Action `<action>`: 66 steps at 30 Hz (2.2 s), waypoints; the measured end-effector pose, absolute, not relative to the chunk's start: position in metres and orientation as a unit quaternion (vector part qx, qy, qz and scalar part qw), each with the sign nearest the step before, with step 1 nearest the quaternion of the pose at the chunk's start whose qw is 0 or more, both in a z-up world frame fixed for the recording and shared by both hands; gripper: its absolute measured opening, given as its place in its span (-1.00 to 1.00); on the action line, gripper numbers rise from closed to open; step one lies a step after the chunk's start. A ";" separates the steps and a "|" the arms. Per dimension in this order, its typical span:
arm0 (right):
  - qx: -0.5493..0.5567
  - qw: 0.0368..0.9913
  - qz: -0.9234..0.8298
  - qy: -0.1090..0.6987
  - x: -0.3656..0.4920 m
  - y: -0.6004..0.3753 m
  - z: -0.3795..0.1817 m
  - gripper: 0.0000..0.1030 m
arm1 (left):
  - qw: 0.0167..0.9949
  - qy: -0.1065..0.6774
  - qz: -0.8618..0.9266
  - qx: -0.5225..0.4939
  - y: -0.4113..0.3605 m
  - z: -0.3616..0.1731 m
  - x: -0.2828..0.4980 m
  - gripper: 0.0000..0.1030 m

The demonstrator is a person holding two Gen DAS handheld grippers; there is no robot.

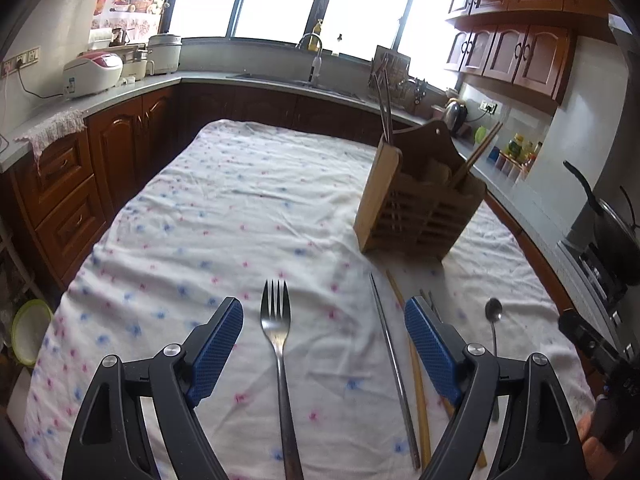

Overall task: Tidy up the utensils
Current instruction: 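Move both open tools back toward the remaining utensils on the cloth, then grasp a metal chopstick with the left tool while the right tool grasps another metal chopstick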

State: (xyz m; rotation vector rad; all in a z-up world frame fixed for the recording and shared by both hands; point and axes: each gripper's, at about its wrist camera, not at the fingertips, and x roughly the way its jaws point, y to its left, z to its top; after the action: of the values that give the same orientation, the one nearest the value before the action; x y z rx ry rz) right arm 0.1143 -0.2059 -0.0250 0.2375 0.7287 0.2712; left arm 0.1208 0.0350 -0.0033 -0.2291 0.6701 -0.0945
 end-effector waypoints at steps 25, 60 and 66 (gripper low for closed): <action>0.122 0.870 0.159 0.450 0.161 -0.186 -0.074 -0.40 | 0.905 0.409 -0.086 -0.072 -0.014 -0.033 0.184 -0.22; 0.071 0.844 0.136 0.514 0.201 -0.184 -0.109 -0.73 | 0.864 0.491 -0.111 -0.004 -0.043 -0.070 0.254 -0.39; 0.056 0.847 0.142 0.509 0.204 -0.180 -0.110 -0.74 | 0.865 0.489 -0.103 0.048 -0.068 -0.074 0.263 -0.51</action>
State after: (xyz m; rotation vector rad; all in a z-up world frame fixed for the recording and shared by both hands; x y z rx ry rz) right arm 0.2039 -0.1802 -0.1102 0.1172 1.0744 0.2998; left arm 0.2627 -0.0676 -0.0742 0.1005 1.0235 -0.2148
